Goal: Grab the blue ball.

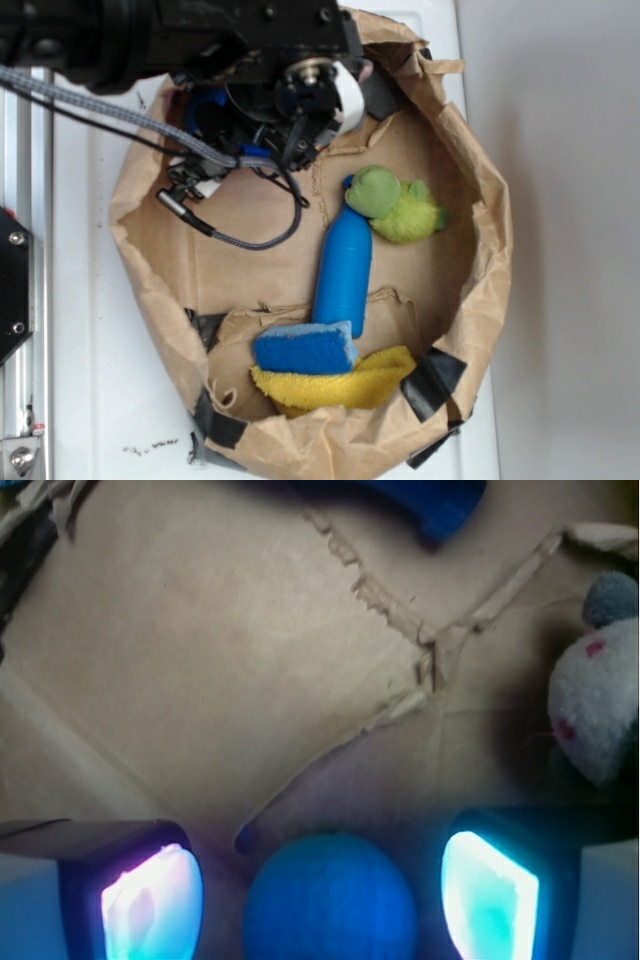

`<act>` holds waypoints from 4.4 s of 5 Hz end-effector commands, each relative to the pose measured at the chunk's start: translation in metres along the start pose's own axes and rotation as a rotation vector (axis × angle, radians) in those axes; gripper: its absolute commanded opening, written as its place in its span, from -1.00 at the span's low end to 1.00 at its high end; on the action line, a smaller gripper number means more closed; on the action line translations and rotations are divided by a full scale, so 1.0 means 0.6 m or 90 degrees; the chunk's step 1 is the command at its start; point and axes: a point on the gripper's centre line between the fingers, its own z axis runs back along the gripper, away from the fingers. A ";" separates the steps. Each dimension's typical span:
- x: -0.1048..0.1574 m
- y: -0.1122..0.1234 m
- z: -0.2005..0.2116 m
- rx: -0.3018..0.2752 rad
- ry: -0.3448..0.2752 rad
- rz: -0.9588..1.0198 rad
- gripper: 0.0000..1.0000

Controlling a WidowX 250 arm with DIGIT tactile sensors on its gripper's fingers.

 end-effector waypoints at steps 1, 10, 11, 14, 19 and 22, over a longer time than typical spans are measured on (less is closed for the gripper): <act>-0.027 -0.009 0.011 0.027 0.040 -0.004 1.00; 0.011 -0.012 -0.026 0.045 -0.008 0.033 -1.00; 0.014 -0.012 -0.026 0.045 -0.014 0.040 -1.00; 0.028 -0.058 0.044 -0.062 -0.059 0.071 -1.00; 0.038 -0.046 0.272 -0.103 -0.285 0.494 -1.00; 0.049 -0.052 0.266 -0.055 -0.276 0.522 -1.00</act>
